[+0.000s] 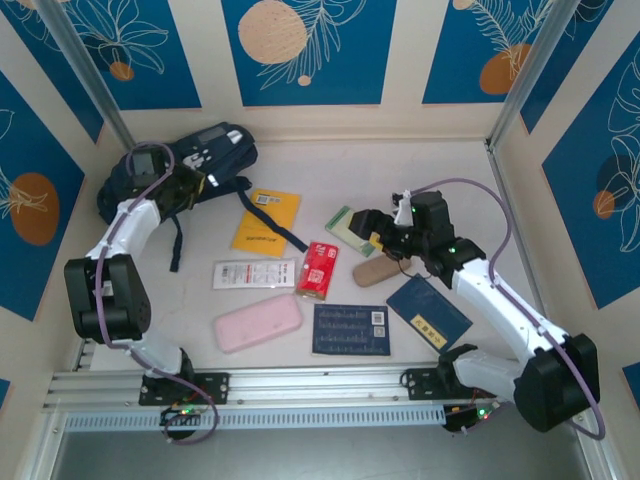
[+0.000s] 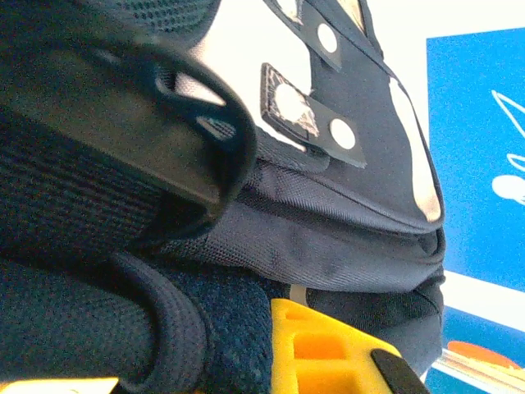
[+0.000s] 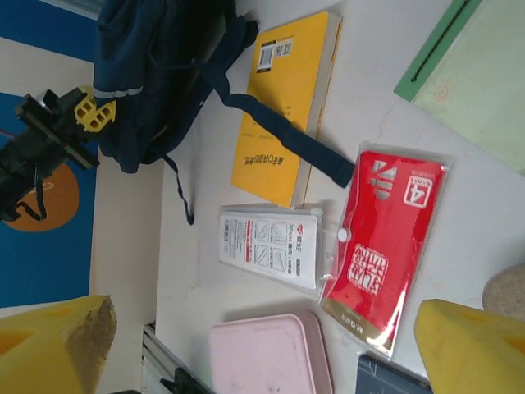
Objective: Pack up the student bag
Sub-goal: Move the student bag to the top-center of the table.
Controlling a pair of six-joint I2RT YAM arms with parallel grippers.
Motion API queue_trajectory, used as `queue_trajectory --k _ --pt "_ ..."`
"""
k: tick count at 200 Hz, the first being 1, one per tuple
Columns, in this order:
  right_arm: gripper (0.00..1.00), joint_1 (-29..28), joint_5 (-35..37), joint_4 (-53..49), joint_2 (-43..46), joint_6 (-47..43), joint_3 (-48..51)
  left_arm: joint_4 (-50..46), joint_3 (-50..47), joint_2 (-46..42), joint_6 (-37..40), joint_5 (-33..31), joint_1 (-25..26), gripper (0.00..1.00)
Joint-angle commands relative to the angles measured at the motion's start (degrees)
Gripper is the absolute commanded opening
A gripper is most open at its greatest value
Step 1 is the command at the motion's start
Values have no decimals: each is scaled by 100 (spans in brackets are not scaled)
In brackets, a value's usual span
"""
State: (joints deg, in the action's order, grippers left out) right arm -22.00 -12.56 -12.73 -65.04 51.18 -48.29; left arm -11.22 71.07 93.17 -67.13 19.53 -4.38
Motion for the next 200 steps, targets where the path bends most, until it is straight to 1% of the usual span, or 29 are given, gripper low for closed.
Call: queue_trajectory --k 1,20,36,69,110,123,143,169,178,183,187,196,200 --pt "97 -65 -166 187 -346 221 -434 441 454 -80 386 750 365 0" --pt "100 -179 -115 410 -640 405 -690 333 581 -98 691 837 622 0" --pt "99 -256 -52 534 -993 741 -988 251 623 -156 870 857 820 0" --pt "99 -605 242 464 -2003 1280 -2044 -70 593 -328 1244 778 1166 0" --pt "99 -963 420 448 -3226 1764 -3286 58 139 -497 1211 826 1524 0" --pt "99 -1022 441 287 -3634 1896 -3663 102 31 -527 1181 830 1651 0" --pt "99 -1097 421 300 -4173 2049 -4106 95 -60 -542 1213 792 1825 0" --pt "100 -1149 394 107 -4823 2153 -4753 104 -127 -542 1211 799 1958 0" --pt "95 -1149 409 19 -4986 2204 -4912 96 -134 -549 1220 800 1989 0" --pt "89 -1139 432 -28 -5057 2241 -4964 87 -142 -553 1225 807 2000 0" --pt "81 -1129 451 -44 -5103 2276 -4985 90 -146 -558 1219 800 2007 0" --pt "57 -1101 494 48 -5146 2355 -4943 64 -146 -574 1243 819 2019 0" --pt "49 -1094 525 95 -5143 2376 -4916 37 -137 -579 1268 815 2020 0"
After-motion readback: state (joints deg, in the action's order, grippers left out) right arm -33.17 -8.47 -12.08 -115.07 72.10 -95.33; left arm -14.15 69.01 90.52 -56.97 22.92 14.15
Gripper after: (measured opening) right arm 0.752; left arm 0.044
